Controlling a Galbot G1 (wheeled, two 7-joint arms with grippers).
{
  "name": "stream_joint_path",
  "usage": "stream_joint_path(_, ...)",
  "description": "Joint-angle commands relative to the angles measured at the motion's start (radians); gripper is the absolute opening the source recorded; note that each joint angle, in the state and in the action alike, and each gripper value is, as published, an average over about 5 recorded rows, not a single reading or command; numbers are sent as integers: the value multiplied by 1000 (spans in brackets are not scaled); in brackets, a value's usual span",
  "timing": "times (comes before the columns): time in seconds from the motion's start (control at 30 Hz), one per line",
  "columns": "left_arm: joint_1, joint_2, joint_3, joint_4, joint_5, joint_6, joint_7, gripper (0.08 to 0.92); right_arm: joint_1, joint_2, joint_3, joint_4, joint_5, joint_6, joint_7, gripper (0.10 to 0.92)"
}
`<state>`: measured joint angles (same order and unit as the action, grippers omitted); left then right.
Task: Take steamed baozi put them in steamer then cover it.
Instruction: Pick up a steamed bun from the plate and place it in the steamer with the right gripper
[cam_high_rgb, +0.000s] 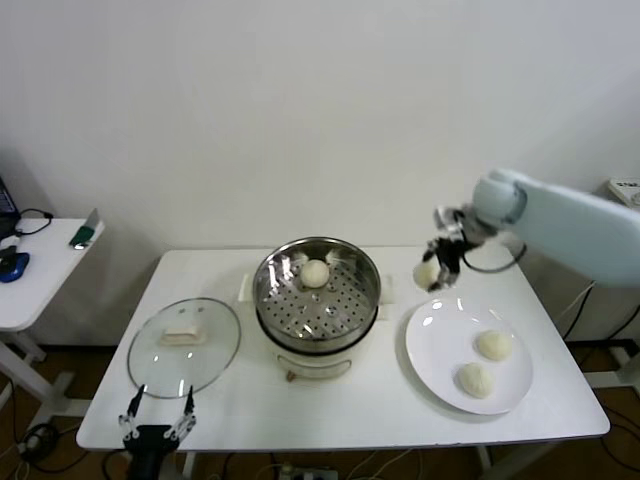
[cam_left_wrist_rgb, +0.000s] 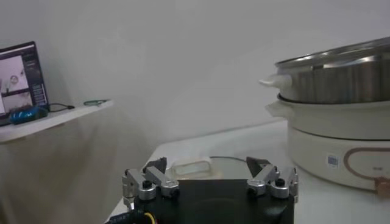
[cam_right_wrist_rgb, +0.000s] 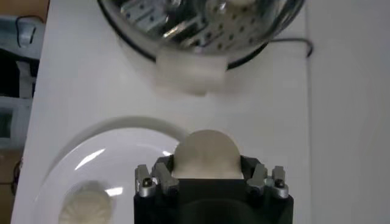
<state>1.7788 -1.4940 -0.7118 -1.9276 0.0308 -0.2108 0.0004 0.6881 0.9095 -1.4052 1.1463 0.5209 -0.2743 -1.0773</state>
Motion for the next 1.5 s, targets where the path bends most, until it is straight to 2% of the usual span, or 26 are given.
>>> stream_joint_path(0.03, -1, 2, 12, -7, 7, -1, 1, 823, 266, 202, -157, -54, 234, -2, -8, 705)
stream_joint_path(0.33, 2, 1, 22, -26, -4, 0, 2, 823, 140, 440, -87, -128, 241, -45, 30, 705)
stream_joint_path(0.7, 16, 27, 2, -14, -26, -9, -4, 823, -41, 591, -72, -197, 200, -65, 56, 709)
stream_joint_path(1.5, -16, 45, 4, 17, -12, 1, -2, 823, -186, 616, -70, -224, 131, -65, 72, 716)
